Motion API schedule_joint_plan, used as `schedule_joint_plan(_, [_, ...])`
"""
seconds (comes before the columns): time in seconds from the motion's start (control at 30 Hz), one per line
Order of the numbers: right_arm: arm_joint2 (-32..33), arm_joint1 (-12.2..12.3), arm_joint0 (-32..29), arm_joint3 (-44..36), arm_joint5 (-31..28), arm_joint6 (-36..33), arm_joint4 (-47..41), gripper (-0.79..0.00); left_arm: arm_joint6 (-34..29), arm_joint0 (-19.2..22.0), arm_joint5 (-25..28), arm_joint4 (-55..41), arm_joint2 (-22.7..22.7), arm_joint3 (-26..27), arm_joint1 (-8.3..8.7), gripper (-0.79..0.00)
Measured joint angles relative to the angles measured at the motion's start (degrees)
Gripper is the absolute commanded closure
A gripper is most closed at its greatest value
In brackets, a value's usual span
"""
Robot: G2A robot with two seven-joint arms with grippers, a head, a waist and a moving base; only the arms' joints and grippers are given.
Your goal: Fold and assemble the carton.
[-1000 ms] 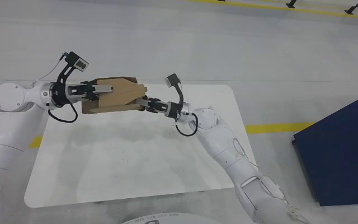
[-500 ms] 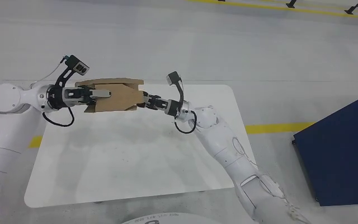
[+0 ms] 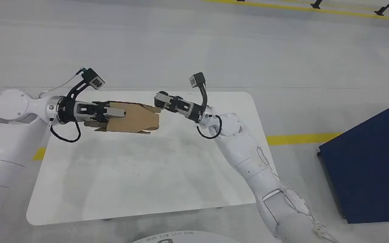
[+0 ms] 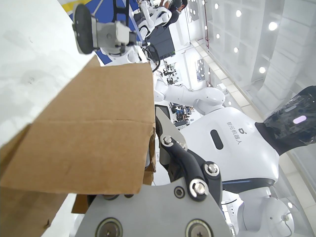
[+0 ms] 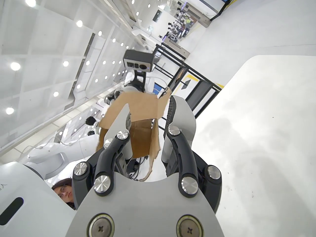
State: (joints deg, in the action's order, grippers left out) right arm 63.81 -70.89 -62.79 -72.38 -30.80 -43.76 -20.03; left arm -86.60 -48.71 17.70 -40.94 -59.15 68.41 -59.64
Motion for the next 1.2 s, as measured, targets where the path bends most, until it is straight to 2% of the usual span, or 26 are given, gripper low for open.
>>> schedule_joint_plan(0.17, [-0.4,-0.4,0.8,0.5,2.1,1.8,-2.6,-0.317,-1.2,-0.5,-1.3,2.8,2.0,2.3,-0.05,0.000])
schedule_joint_plan(0.33, [-3.0,-0.9,0.9,0.0,2.7,-1.6,-2.3,-0.317,-1.0,-0.1,-1.0,3.3,3.9,2.7,-0.45,0.000])
schedule_joint_plan(0.67, [-6.0,-1.0,1.1,-0.2,1.8,-6.7,1.9,-0.308,2.6,1.4,2.6,1.2,3.4,0.5,-1.05,0.000])
schedule_joint_plan(1.2, [-5.7,-0.6,0.2,-1.6,1.9,-9.4,1.6,-0.311,6.1,2.6,6.1,-0.5,2.2,-3.5,-1.80,0.000])
